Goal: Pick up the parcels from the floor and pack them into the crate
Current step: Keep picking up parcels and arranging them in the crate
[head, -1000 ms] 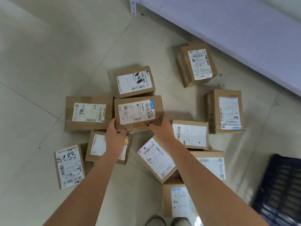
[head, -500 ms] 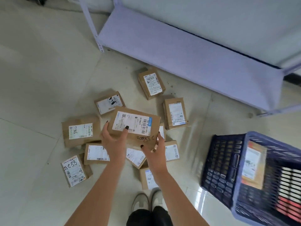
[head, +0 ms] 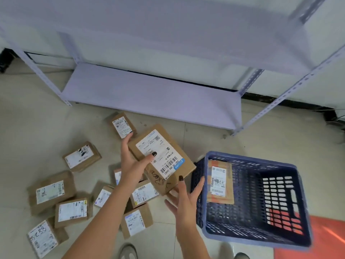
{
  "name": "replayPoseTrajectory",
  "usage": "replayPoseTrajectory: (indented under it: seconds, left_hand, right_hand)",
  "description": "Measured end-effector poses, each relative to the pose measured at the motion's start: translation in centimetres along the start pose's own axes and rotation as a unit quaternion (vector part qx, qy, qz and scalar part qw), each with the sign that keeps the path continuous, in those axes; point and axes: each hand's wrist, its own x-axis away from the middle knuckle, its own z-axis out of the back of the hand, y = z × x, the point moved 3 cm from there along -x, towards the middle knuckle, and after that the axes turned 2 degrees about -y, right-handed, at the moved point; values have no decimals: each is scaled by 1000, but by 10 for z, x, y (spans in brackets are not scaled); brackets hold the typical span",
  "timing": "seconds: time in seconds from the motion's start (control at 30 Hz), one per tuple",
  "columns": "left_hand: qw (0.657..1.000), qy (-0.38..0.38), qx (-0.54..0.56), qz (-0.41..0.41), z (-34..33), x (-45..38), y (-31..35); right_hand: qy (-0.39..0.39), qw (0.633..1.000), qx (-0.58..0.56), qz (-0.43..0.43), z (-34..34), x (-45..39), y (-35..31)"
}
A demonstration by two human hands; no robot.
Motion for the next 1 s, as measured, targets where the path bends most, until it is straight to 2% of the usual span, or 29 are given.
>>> replayPoseTrajectory:
  seconds: [0.13,0.27,0.4,0.53,0.6,0.73,0.87,1.0]
  left_hand:
    - [994,-75,-68,-48,-103,19,22]
    - [986,-92,-111,-81,-211,48,27]
    - [992,-53,-98,-55,-301,78,17]
    - [996,-44,-31,67,-376,112,-18]
    - [992,-34,-6,124,-402,127,-37]
    - [985,-48,12,164,-432,148,-68]
    - [981,-64,-29,181,-443,155,-83]
    - [969,-142,-94,177,-447,163,-96]
  right_hand:
    - [-19,997,-73,-17,90,-20,-48]
    - [-65,994,-72,-42,181,-40,-86]
    - [-77,996,-20,-42,267,-58,-112]
    - [-51,992,114,28,344,-75,-135]
    - [-27,984,168,59,376,-84,-148]
    - [0,970,238,58,413,-101,-159]
    - [13,961,273,41,427,-113,-150]
    - [3,964,266,2,431,-126,-125]
